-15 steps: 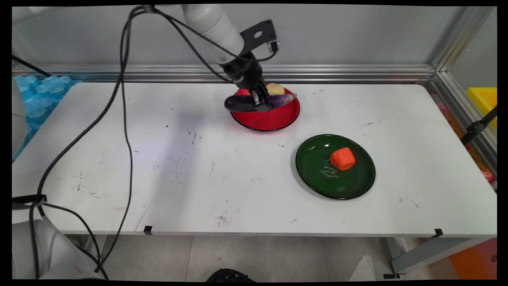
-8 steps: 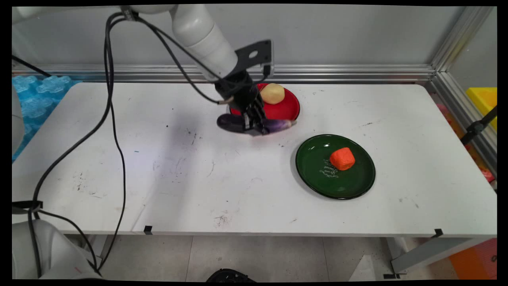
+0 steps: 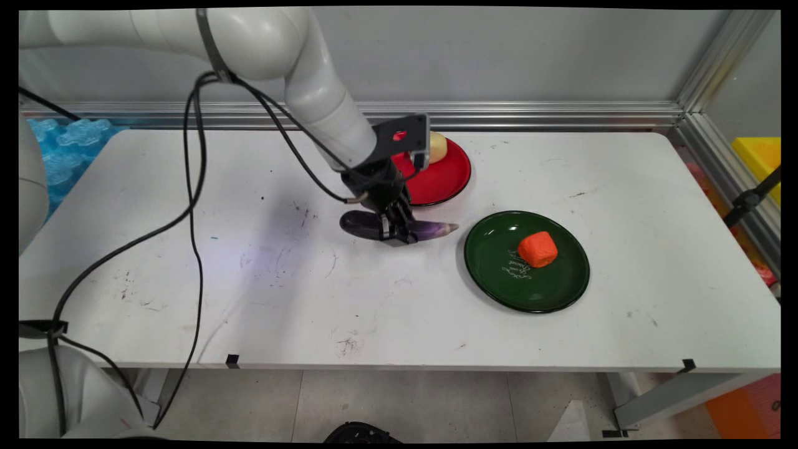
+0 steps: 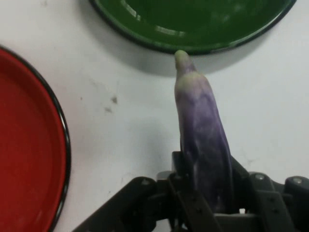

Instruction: Place the picked object on the table

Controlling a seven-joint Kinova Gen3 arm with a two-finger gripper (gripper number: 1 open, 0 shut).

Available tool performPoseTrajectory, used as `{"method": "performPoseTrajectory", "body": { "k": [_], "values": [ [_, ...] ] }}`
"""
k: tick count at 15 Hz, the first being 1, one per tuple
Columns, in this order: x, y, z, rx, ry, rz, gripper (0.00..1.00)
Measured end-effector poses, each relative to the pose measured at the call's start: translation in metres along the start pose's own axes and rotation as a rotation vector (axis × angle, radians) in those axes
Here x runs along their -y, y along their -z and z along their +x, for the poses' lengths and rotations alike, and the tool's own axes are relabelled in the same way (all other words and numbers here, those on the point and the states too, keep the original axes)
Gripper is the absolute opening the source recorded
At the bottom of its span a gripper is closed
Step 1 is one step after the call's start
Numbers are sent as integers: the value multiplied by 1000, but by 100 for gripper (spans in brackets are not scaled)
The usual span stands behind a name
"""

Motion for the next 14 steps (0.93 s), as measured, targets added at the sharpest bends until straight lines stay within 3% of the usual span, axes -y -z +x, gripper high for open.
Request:
{"method": "performPoseTrajectory", "body": {
  "k": [6, 11, 12, 14],
  "values": [
    [6, -40, -19, 22, 20, -6, 0],
    [9, -58, -27, 5, 32, -15, 0],
    [9, -59, -28, -3, 33, -17, 100],
    [10, -60, -31, -15, 34, -19, 100]
  ]
}}
